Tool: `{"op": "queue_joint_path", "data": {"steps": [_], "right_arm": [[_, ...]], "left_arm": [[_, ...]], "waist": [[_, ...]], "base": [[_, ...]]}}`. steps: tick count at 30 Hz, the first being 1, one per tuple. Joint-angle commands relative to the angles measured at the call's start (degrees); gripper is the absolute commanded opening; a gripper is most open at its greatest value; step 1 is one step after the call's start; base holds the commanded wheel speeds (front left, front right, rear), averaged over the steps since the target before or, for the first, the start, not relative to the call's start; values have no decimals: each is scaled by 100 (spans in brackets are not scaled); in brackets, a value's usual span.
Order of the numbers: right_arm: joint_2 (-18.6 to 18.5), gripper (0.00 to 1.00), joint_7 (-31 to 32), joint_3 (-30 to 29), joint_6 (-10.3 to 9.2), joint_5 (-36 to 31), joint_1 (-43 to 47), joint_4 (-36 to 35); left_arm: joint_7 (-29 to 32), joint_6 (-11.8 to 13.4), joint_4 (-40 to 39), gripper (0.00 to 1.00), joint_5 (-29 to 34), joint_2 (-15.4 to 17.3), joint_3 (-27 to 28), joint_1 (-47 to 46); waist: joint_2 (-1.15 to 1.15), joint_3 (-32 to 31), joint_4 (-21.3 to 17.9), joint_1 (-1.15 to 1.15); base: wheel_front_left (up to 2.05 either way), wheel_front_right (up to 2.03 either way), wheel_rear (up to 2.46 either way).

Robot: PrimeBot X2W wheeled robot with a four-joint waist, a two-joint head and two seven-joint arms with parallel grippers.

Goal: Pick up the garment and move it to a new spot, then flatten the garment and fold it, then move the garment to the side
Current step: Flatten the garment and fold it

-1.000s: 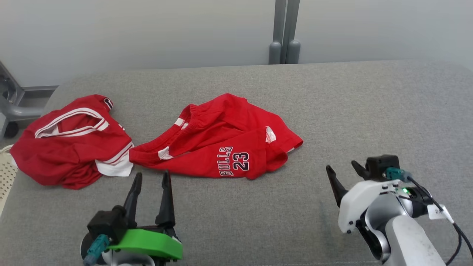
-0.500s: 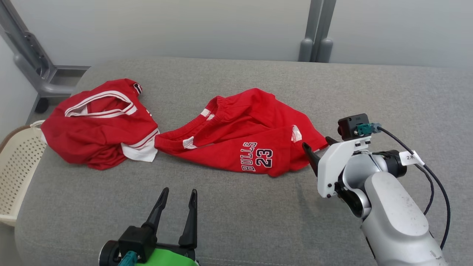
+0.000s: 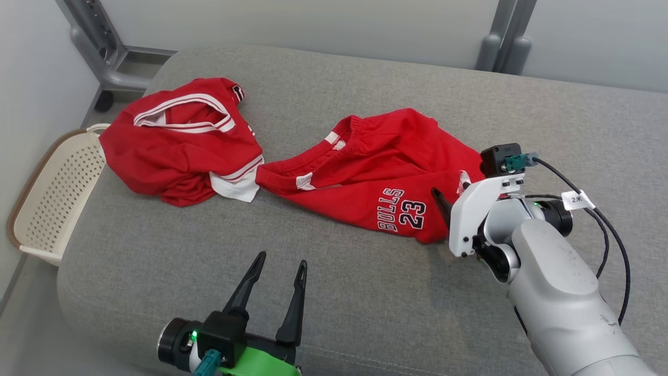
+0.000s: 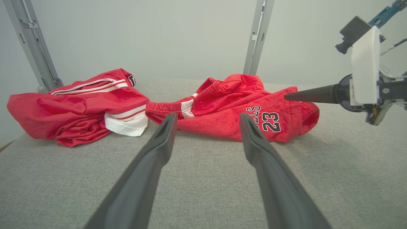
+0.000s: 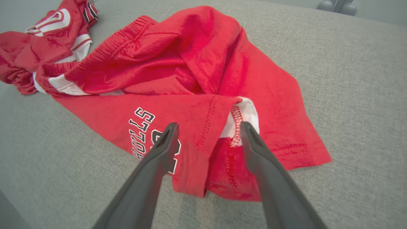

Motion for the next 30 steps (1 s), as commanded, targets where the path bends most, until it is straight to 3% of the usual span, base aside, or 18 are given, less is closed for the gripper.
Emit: {"op": "queue_joint_path", "data": {"steps": [1, 3, 5, 7, 8, 9, 19, 24, 30], "right_arm": [[-18, 95, -57, -18, 0, 22, -92, 105], [-17, 88, -137, -6, 0, 85, -174, 273], [-20, 67, -206, 56, 0, 134, -240, 429], [-20, 30, -270, 131, 0, 169, -302, 553], [-20, 5, -323, 177, 0, 196, -333, 598], [-20, 0, -353, 231, 0, 219, -355, 631], [-18, 0, -569, 714, 0, 177, -128, 346], [-40, 0, -219, 822, 0, -85, 371, -298], [-416, 0, 329, 747, -1, -485, 1165, -1318]], "left_arm": [[0, -24, -40, 100, 46, 6, 1, -121], [0, 4, -36, 100, 146, 23, -21, -152], [0, 28, -28, 100, 159, 36, 37, -192], [0, 47, -17, 100, 180, 65, 96, -236], [0, 62, -10, 100, 178, 81, 137, -236], [0, 69, -8, 100, 175, 100, 174, -238], [0, 213, 89, 100, 23, 234, 542, -156], [0, 259, 117, 100, -34, 251, 618, -74], [0, 252, 143, 100, -105, 247, 651, 0]], "waist": [[0, 155, 167, 0], [0, 195, 223, 0], [0, 213, 256, 0], [0, 231, 271, 0], [0, 239, 272, 0], [0, 243, 266, 0], [0, 105, 12, 0], [0, -1, -188, 0], [0, -59, -409, 0]], "base": [[0, 0, 0], [0, 0, 0], [0, 0, 0], [0, 0, 0], [0, 0, 0], [0, 0, 0], [0, 0, 0], [0, 0, 0], [0, 0, 0]]}}
